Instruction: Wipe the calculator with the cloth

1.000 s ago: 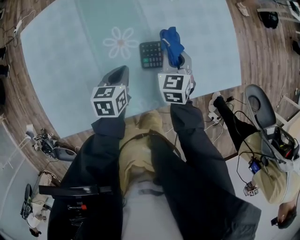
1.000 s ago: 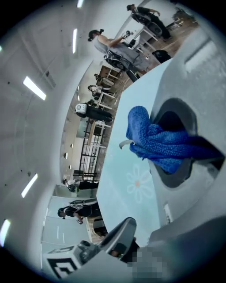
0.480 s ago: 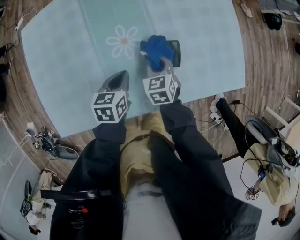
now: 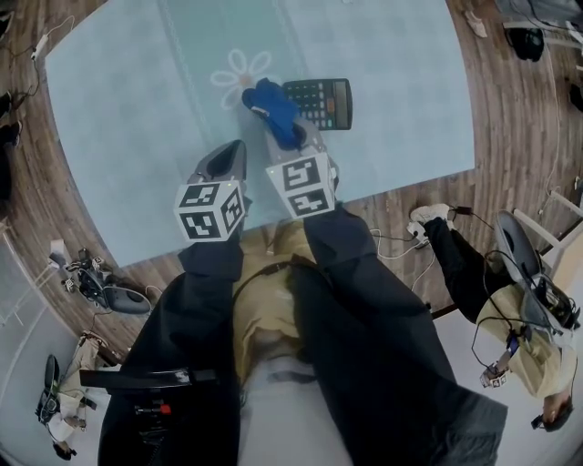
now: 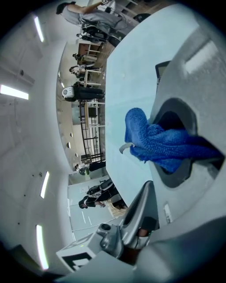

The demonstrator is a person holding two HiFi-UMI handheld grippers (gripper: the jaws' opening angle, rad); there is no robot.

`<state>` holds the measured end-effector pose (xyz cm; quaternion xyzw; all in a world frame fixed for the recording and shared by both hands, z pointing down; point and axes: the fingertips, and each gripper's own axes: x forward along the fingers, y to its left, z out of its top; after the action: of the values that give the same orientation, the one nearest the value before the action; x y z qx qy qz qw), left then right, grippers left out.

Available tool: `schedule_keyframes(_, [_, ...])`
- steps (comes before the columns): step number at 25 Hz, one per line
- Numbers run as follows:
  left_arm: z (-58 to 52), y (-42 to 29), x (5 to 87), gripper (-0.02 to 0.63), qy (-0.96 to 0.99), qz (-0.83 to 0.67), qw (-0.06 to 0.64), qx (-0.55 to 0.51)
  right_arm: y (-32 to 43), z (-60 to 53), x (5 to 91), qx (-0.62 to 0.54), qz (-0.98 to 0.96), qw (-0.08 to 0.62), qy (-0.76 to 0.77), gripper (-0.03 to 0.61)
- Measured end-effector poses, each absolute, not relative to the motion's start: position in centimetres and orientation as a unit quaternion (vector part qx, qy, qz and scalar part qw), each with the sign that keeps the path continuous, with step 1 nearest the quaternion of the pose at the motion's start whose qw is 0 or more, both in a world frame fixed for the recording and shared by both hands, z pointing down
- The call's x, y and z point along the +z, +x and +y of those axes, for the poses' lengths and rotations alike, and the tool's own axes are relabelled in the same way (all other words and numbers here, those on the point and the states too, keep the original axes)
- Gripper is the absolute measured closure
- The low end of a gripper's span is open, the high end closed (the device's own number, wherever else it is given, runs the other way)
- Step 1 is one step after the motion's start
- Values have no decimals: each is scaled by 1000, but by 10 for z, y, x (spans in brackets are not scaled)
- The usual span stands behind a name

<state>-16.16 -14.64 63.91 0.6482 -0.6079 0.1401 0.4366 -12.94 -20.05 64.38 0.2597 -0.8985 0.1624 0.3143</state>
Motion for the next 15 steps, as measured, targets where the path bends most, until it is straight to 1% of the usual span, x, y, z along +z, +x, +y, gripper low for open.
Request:
schedule_keyframes(7, [-146,-160,630,614,655,-608,430,128,-90,-232,603,152,-892,274,326,514])
schedule_keyframes(12, [-149,-160,625,614,659,-607,427,127,-39,-271,592,106,-865,291,395,514])
schedule_keyframes(15, [-149,-162,628,614,657,-607,429,130,-27,-290,597,71,-853,314,412,514])
